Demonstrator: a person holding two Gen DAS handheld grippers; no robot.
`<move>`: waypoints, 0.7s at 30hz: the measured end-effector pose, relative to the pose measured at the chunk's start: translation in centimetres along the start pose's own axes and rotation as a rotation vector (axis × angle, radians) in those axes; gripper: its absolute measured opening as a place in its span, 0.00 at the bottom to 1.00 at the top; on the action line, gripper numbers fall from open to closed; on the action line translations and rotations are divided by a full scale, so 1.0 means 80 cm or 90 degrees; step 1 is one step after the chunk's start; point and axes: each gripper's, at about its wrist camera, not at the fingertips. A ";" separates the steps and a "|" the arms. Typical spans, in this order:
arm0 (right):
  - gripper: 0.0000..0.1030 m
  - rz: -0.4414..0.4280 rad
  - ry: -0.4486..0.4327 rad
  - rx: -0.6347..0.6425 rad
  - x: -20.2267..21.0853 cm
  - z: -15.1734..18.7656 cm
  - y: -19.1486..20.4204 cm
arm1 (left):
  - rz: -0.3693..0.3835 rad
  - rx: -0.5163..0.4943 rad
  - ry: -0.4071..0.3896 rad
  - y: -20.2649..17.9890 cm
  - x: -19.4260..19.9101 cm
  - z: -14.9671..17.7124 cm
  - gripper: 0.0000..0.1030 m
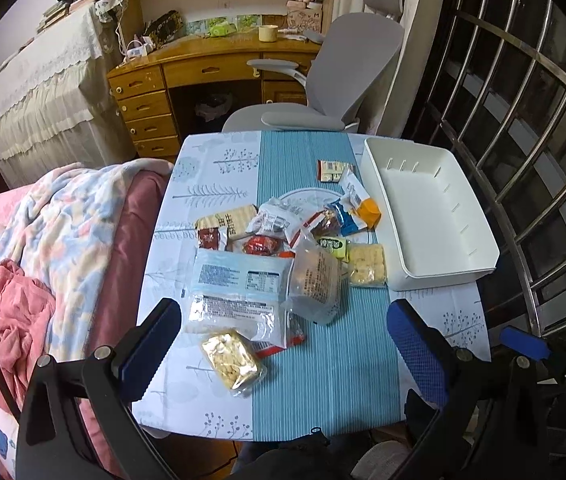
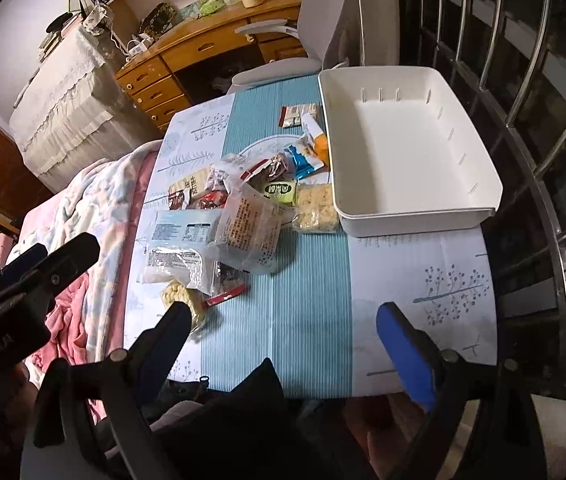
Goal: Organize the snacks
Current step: 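Move both grippers toward the snack pile beside the white tray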
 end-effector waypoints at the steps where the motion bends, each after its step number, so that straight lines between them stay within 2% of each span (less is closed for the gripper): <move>1: 0.93 -0.001 0.005 -0.001 -0.002 -0.001 -0.002 | -0.004 0.003 0.005 -0.001 -0.001 0.001 0.99; 11: 1.00 -0.024 0.054 0.000 -0.020 -0.005 -0.025 | -0.031 0.034 0.061 -0.009 -0.012 0.022 0.99; 21: 1.00 -0.044 0.085 -0.027 -0.041 -0.006 -0.050 | -0.063 0.123 0.131 0.023 -0.029 0.064 0.99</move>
Point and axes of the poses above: each gripper's, at about its wrist camera, not at the fingertips, and x roughly against the way its jaws point, y to its left, z to its underside, and after that the axes turned 13 degrees about -z, right-handed
